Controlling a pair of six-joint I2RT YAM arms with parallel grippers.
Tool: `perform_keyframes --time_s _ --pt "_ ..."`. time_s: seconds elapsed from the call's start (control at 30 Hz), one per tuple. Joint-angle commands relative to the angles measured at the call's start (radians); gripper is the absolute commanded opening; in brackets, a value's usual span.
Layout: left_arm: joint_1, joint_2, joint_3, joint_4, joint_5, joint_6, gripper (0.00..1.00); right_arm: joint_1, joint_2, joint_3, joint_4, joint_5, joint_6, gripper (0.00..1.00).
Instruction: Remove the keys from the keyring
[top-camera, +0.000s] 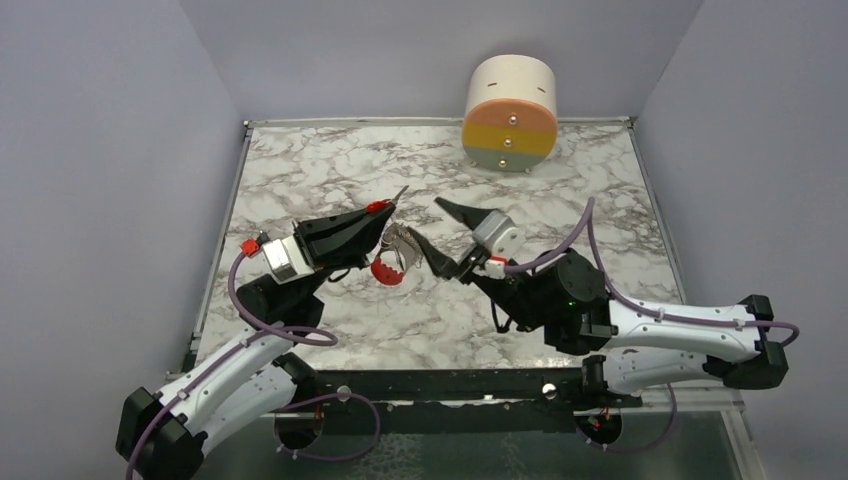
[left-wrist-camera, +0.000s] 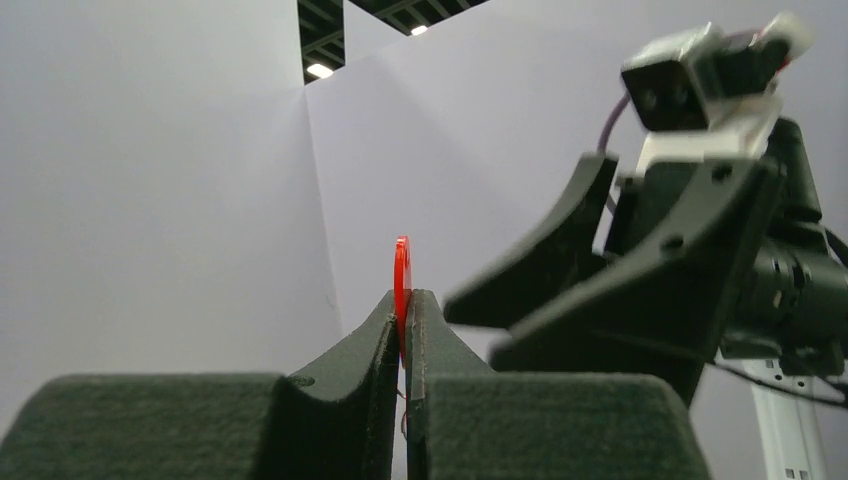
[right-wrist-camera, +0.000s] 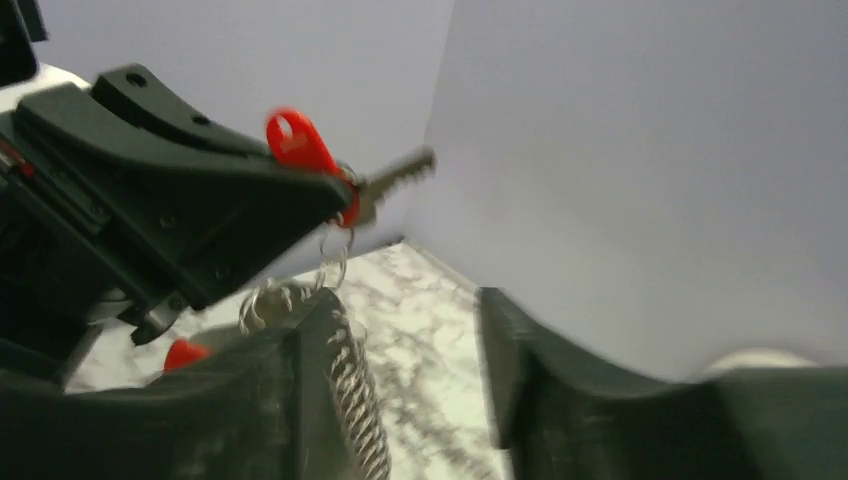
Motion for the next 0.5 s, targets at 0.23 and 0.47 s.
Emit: perform_keyframes --time_s 0.23,0.47 --pt "0.004 -0.012 0.066 -0.057 0.02 0.046 0.03 -0.008 -0.221 -0.406 0.413 0.1 -0.052 0.58" --pt "0.004 -0.004 0.066 -0.056 0.028 0.037 0.01 -0.012 -0.158 -0.363 0.44 0.05 -0.052 0.27"
